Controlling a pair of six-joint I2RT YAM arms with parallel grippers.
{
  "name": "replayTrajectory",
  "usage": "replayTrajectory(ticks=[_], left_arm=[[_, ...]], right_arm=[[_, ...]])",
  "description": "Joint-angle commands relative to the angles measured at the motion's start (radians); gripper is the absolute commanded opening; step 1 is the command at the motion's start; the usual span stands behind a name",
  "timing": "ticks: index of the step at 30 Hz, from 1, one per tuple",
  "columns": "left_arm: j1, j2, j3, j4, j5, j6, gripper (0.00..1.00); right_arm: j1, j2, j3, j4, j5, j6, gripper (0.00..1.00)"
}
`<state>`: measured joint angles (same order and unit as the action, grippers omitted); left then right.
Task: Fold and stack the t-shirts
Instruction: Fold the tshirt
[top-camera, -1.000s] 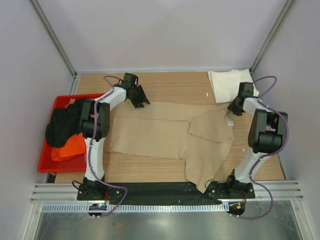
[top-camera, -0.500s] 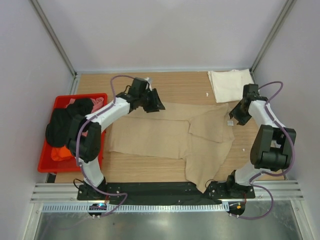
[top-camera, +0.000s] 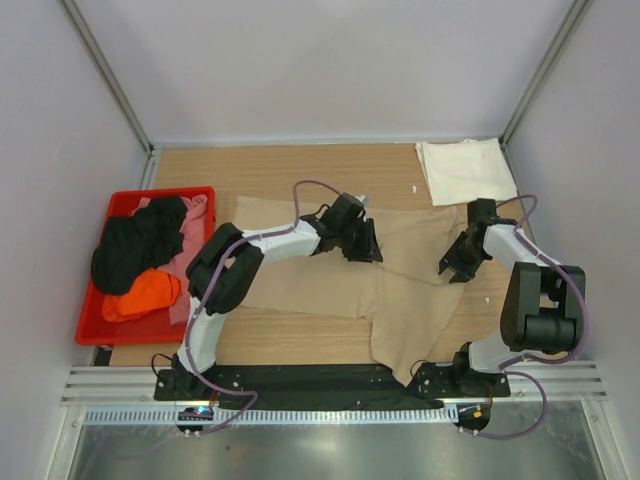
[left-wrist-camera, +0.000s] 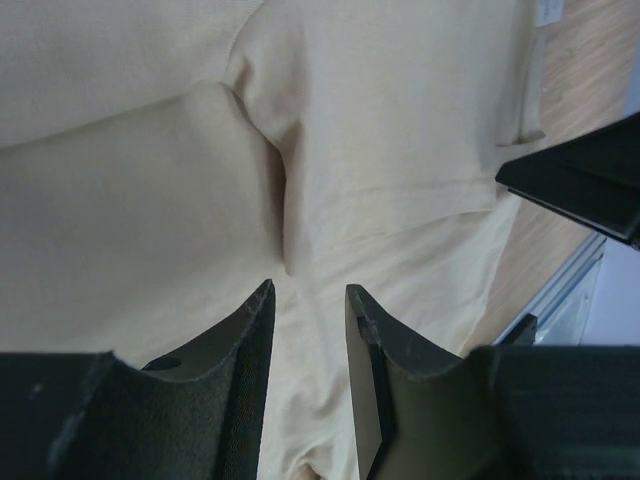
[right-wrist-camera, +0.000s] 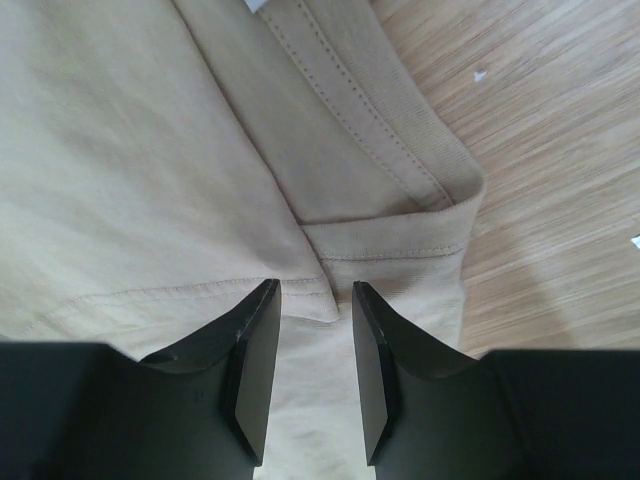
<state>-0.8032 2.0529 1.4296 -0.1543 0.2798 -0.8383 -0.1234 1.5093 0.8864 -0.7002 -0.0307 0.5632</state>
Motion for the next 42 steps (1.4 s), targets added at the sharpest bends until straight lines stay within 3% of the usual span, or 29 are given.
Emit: replayTrajectory(ticks=[1,13,19,23,26,29,31,36,42], left_arm=[[-0.011,0.050,0.054,0.065,-0.019,-0.016,0.36],[-0.042,0.122,0.057,0.121,-0.036,-0.016,0.38],[-0.042,0.138,0.086,0.107,-0.033,-0.015,0.33],[-0.042,0.142,0.117,0.075,-0.036,-0.007,0.22],[-0.042,0.138,0.134,0.032,-0.044,0.001,0.20],[-0.042,0.121,0.149,-0.020,-0.059,0.014,0.28],[-0.042,0.113,0.163,-0.036,-0.060,0.022,0.27],[-0.042,0.121,0.189,-0.059,-0.050,0.025,0.02],[-0.042,0.139,0.216,-0.106,-0.056,0.021,0.00]], right_arm=[[0.018,-0.043,-0.021,0.039,-0.002,-0.002,0.41],[0.019,-0.052,-0.087,0.111,0.008,0.006,0.38],[0.019,-0.054,-0.084,0.128,0.002,0.003,0.21],[0.019,-0.063,-0.075,0.125,-0.001,0.003,0.06],[0.019,-0.075,-0.069,0.114,-0.005,0.004,0.01],[0.019,-0.086,-0.063,0.097,-0.006,0.009,0.01],[0.019,-0.098,-0.061,0.087,-0.011,0.017,0.01],[0.019,-0.130,-0.058,0.062,-0.002,0.029,0.01],[0.019,-0.211,-0.078,0.025,0.009,0.098,0.01]])
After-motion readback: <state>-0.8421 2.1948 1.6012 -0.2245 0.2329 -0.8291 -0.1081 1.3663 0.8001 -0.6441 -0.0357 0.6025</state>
